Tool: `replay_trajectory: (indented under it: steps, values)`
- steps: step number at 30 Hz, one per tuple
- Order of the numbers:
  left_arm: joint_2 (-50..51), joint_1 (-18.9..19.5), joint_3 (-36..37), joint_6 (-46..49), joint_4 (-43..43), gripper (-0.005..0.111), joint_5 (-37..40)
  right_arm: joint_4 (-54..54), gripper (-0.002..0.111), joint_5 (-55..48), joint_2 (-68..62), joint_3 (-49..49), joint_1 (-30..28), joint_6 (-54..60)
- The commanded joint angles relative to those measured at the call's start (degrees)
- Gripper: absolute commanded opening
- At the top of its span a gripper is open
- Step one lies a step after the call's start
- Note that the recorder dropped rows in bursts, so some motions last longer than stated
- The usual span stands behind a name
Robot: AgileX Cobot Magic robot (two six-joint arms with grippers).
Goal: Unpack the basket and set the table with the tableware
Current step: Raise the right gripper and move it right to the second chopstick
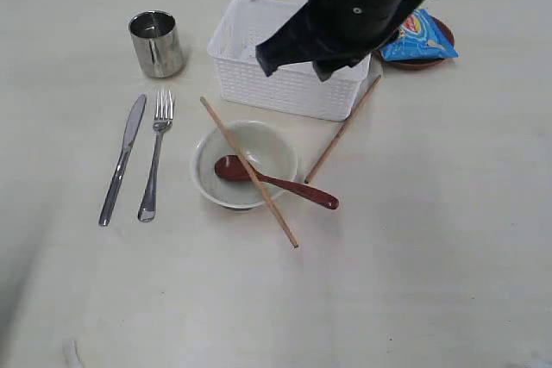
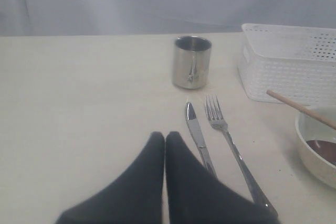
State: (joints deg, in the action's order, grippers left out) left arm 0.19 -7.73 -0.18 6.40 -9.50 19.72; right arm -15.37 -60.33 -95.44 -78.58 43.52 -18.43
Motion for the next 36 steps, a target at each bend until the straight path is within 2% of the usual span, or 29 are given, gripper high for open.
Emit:
replay_trajectory:
  steps: [1,5,9,15,18,21,27,30,36]
  values:
    - [-0.19,-0.44,0.18,0.04,0.09,0.0,-0.1,-4.62,0.034,-0.01,0.4,3.65,-3.33,-5.31]
    - [-0.19,-0.44,0.18,0.04,0.09,0.0,-0.1,-2.42,0.031,4.62,0.4,9.45,-9.94,-7.54]
    - [-0.19,-0.44,0.18,0.04,0.09,0.0,-0.1,4.1,0.018,12.42,0.4,15.56,-15.33,-7.43]
    - [-0.19,-0.44,0.18,0.04,0.09,0.0,-0.1,9.55,0.002,23.64,0.27,20.52,-15.94,-5.69]
    - [-0.19,-0.44,0.18,0.04,0.09,0.0,-0.1,10.75,0.001,28.43,-1.12,20.5,-15.94,-5.54]
    - [-0.19,-0.44,0.18,0.04,0.09,0.0,-0.1,10.9,0.001,28.57,-5.63,18.15,-15.94,-4.14]
    - [-0.19,-0.44,0.18,0.04,0.09,0.0,-0.1,10.79,0.001,34.84,-15.09,4.49,-16.75,-3.54]
    - [-0.19,-0.44,0.18,0.04,0.09,0.0,-0.1,10.79,0.001,32.39,-14.97,0.06,-16.75,-4.49]
    - [-0.19,-0.44,0.18,0.04,0.09,0.0,-0.1,8.57,0.001,14.43,-14.86,0.67,-16.75,-3.29]
